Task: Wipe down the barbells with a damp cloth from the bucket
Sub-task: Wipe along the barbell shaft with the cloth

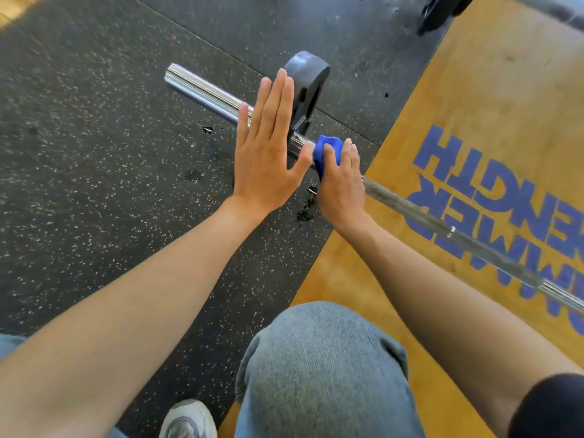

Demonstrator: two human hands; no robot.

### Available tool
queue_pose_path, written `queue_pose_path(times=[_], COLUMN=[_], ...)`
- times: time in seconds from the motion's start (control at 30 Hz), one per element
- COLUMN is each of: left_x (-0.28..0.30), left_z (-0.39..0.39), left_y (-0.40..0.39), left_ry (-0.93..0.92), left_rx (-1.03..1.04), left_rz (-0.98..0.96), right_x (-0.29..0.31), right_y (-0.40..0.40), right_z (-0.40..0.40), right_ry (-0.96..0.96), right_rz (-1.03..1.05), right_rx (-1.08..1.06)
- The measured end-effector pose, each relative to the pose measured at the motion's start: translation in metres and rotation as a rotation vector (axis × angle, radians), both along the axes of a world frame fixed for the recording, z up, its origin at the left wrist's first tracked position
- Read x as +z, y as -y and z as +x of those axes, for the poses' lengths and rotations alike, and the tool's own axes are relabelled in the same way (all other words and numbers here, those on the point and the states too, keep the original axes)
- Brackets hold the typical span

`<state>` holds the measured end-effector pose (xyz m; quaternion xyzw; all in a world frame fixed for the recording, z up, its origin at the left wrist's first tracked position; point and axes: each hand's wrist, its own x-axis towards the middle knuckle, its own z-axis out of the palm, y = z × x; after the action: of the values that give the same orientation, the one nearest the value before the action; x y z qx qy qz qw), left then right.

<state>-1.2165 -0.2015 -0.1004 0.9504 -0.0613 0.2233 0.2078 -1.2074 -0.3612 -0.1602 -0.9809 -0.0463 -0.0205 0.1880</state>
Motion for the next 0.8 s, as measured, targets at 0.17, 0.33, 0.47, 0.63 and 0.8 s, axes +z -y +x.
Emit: queue_pose_path(times=[0.17,0.33,0.47,0.63,0.8], left_x=[-0.013,0.003,0.001,0.014,0.012], left_z=[0.016,0.051,0.072,0.116,0.144], left_y=[0.004,0.014,0.013,0.033,0.041], left_ry=[-0.071,-0.087,-0.095,-0.125,-0.083], left_rx=[0.034,0.018,0.042,0.041,0.036], left_rz=[0.083,0.059,0.043,0.108,0.119], right_x=[0.006,0.003,0.016,0.012,0.021], right_y=[0.002,0.014,0.02,0.022,0.04], right_z=[0.022,0.023,0.058,0.048,0.112], right_ry=[-0.025,0.021,-0.074,-0.022,-0.127], right_rz=[0.032,-0.036,0.043,-0.025,0.05], right_rx=[-0.088,0.0,-0.098,-0.04,-0.161])
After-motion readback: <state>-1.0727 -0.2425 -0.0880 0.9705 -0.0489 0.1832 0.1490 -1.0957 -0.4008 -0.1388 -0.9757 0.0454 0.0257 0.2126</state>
